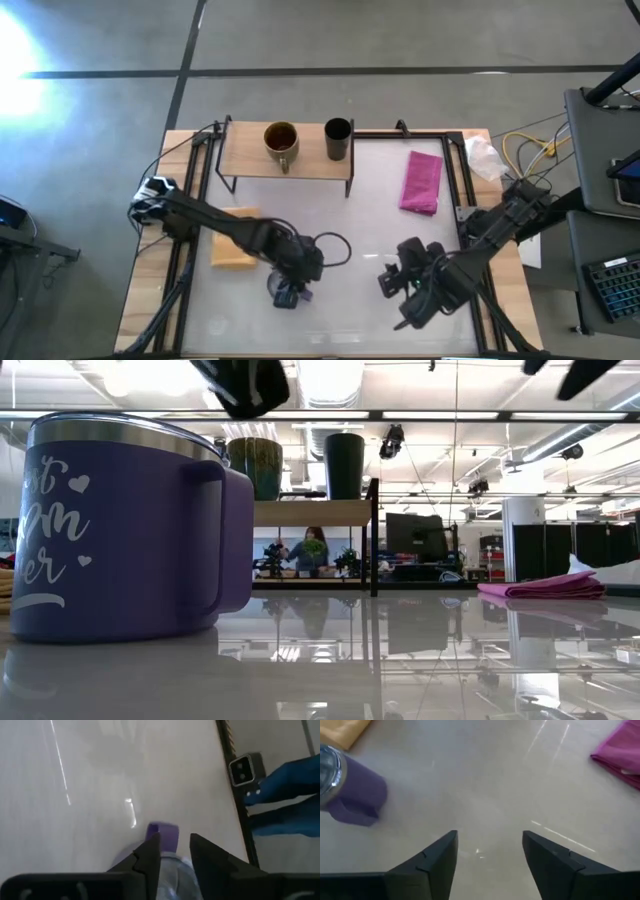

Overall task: Stack small to large cups/mugs on shelf
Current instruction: Move the purple mug to the bottom left of the table

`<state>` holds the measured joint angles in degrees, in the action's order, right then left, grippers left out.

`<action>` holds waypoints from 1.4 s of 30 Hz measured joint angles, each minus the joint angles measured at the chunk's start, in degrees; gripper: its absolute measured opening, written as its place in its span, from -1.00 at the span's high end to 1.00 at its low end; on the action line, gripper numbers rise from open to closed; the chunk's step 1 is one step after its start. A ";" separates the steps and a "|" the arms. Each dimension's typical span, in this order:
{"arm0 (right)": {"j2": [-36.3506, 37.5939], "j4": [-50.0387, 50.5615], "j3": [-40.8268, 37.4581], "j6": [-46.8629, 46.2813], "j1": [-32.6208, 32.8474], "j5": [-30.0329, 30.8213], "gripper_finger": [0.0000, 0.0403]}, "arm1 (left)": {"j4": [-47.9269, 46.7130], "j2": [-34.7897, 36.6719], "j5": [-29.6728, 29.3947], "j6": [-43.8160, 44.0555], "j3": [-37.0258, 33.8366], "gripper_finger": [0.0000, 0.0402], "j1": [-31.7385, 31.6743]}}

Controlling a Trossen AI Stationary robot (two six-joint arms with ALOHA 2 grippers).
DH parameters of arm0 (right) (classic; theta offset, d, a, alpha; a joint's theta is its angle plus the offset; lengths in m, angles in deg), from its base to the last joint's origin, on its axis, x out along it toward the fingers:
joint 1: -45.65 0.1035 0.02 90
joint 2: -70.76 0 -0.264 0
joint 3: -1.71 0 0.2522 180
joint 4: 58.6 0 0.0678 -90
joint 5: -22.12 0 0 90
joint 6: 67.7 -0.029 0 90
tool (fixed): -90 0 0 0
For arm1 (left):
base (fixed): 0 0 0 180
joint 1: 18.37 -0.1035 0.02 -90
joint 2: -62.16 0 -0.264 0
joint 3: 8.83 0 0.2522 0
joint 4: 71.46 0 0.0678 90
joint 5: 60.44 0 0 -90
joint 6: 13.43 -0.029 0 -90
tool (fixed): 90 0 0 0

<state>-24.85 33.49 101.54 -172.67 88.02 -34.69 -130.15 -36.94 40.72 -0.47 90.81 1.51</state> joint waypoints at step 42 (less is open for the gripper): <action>-0.04 3.57 -6.49 -16.57 9.01 1.38 -0.13 | -8.95 -8.86 -6.91 -7.30 2.84 0.15 4.60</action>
<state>-24.90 37.05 95.04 -189.24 97.02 -33.32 -139.10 -45.80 33.81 -7.77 93.66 6.12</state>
